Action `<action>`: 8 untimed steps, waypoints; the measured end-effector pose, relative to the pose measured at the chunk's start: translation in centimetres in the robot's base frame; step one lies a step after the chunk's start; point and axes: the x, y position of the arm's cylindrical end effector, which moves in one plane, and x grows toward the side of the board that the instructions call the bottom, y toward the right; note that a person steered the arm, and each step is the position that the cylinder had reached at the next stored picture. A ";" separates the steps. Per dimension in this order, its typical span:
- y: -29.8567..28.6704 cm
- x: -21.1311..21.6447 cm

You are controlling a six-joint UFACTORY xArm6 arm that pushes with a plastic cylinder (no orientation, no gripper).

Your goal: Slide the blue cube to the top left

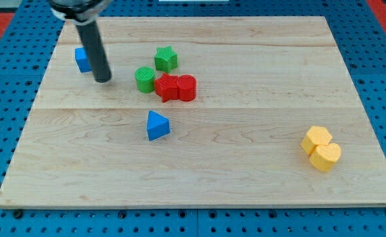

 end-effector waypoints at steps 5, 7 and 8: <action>-1.4 -1.0; -1.6 -7.7; 0.7 -6.0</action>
